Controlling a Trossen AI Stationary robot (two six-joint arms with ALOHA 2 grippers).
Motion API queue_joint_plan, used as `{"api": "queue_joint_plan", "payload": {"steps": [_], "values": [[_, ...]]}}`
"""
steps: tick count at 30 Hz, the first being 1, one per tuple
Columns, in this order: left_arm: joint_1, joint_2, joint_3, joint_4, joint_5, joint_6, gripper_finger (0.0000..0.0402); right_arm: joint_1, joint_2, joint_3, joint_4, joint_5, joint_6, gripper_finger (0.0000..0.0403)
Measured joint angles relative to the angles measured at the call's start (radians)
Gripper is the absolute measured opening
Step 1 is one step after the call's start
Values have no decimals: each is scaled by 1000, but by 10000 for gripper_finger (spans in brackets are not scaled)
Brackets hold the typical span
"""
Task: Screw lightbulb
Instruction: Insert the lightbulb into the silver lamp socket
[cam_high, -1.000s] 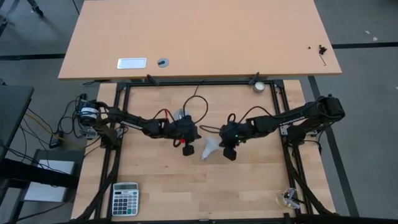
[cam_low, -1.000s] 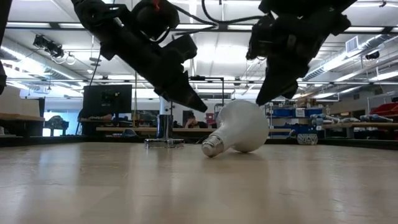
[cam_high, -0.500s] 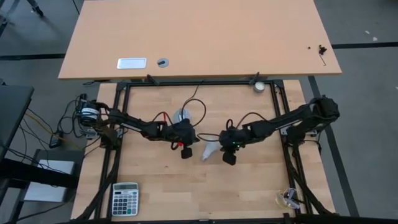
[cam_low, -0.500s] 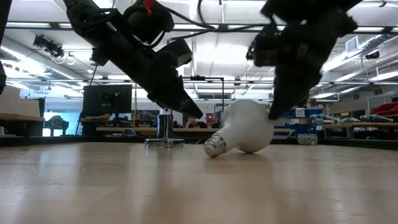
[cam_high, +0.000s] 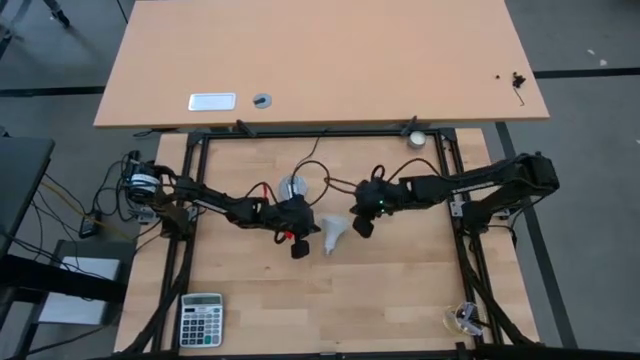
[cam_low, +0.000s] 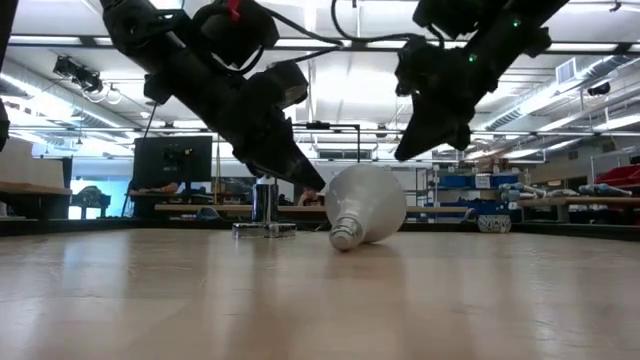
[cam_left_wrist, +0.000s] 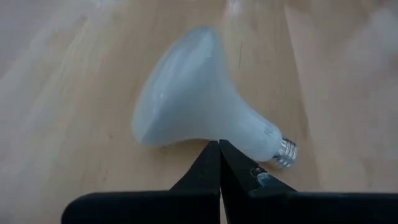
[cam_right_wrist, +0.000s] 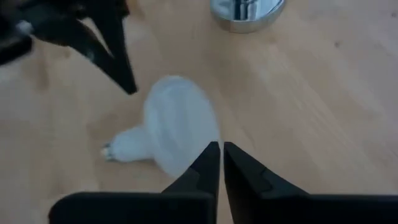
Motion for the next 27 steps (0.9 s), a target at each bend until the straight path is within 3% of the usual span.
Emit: {"api": "queue_joint_plan", "payload": {"steps": [9,13,20,27], "values": [[-67,0,0,-13,-2,-42,0,128,36,0,-55,-56,203,100],[-72,1,0,-14,-15,-42,0,149,80,0,-30,-44,203,85],[-72,76,1,38,-2,-61,0,55,172,0,132,-39,74,10],[-72,189,2,162,6,-115,0,-58,118,31,145,-65,-47,39]]}}
